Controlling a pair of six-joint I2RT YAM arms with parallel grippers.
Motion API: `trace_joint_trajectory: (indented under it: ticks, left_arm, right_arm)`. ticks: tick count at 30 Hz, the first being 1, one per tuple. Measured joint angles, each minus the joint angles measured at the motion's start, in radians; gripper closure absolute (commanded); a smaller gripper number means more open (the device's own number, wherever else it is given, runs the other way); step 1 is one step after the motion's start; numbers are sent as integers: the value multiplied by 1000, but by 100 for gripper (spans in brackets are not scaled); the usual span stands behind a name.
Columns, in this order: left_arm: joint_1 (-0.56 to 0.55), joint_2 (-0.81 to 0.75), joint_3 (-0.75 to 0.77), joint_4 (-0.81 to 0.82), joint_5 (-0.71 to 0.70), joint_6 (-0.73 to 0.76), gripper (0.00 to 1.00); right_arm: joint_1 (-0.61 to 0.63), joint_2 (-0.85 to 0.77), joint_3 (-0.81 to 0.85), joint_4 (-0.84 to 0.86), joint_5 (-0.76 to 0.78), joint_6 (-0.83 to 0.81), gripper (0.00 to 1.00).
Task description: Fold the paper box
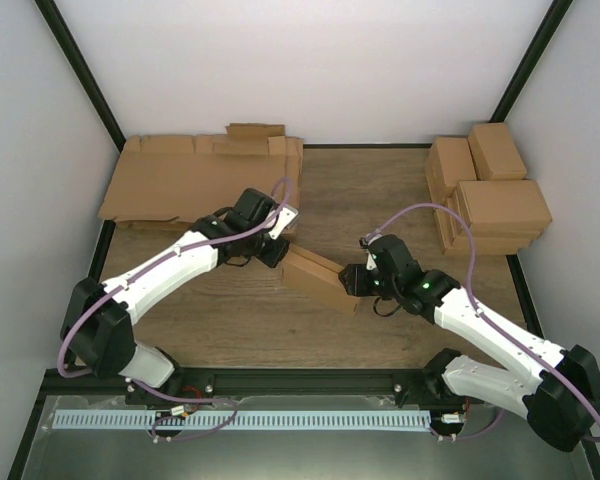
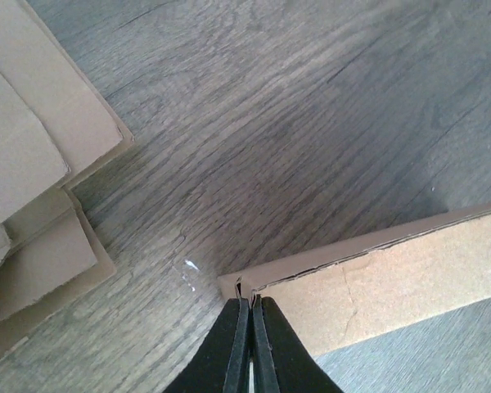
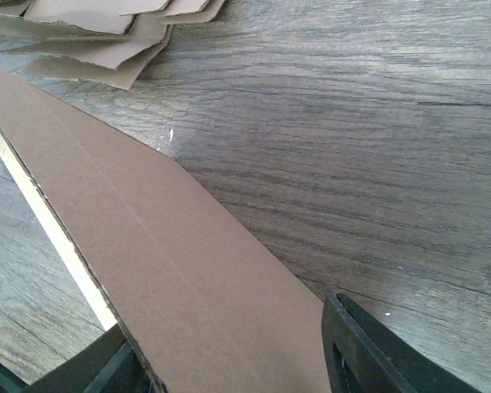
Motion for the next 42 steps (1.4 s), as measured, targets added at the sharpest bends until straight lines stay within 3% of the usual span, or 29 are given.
trace_joint_trajectory:
  ticks: [32, 42]
  left_arm:
    - [-17, -173, -326, 394, -5, -247, 96]
    - [-21, -177, -310, 358, -14, -308, 96]
  right_arm:
    - [0, 0, 30, -61, -3, -5, 42]
    - [0, 0, 34, -76, -44, -33, 33]
